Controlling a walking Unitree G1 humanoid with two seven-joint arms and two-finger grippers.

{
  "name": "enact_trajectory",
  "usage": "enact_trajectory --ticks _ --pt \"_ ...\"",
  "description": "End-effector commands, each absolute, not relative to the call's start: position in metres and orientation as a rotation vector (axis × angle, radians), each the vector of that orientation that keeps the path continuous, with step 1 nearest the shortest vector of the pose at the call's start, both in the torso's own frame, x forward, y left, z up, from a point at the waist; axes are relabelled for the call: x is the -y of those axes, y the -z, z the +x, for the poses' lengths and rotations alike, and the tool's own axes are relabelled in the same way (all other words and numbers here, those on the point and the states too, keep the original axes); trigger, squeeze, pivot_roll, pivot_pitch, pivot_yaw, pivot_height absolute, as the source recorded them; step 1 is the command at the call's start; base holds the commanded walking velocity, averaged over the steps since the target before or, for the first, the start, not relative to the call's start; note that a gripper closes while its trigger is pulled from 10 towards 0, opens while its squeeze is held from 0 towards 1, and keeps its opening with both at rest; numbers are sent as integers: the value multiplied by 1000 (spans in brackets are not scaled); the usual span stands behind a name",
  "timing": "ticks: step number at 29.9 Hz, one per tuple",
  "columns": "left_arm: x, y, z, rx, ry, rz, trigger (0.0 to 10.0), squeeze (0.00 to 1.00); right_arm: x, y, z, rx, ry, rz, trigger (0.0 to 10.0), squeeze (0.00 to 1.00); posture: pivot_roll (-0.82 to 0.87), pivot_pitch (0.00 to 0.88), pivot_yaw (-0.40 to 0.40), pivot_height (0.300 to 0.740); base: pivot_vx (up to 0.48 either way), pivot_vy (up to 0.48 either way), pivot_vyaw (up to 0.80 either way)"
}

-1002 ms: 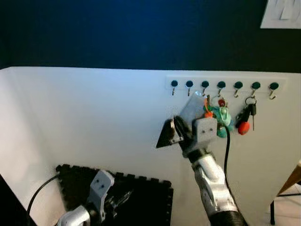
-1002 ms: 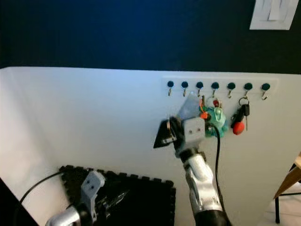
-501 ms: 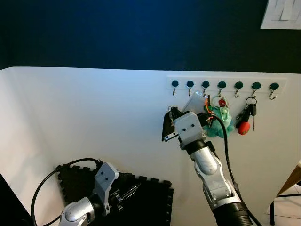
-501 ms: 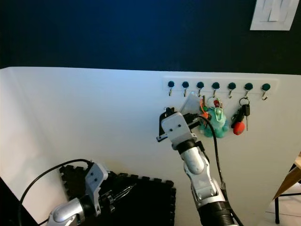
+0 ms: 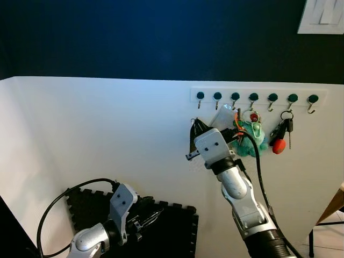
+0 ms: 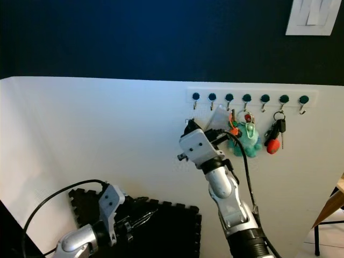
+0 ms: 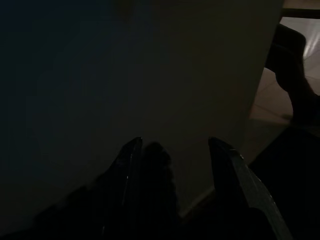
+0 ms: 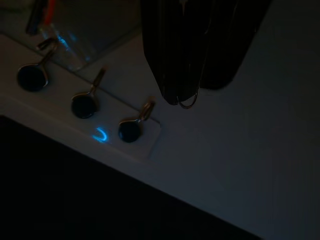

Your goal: Hang keys on a hook

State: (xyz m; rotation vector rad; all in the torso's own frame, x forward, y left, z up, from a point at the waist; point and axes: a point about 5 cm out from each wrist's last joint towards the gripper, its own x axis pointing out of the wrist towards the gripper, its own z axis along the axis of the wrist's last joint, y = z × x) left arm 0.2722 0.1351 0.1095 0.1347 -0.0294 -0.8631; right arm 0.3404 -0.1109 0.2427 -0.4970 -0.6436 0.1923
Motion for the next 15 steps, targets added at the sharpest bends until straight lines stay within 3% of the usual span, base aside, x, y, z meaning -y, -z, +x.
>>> enact_trajectory --ticks 1,15 --pt "-136 -111 271 20 878 155 10000 0 115 -246 345 625 -174 -471 10000 0 69 0 38 740 0 0 0" --pt "-128 -121 273 54 909 157 10000 0 125 -263 366 578 -151 -422 10000 0 59 0 33 740 0 0 0"
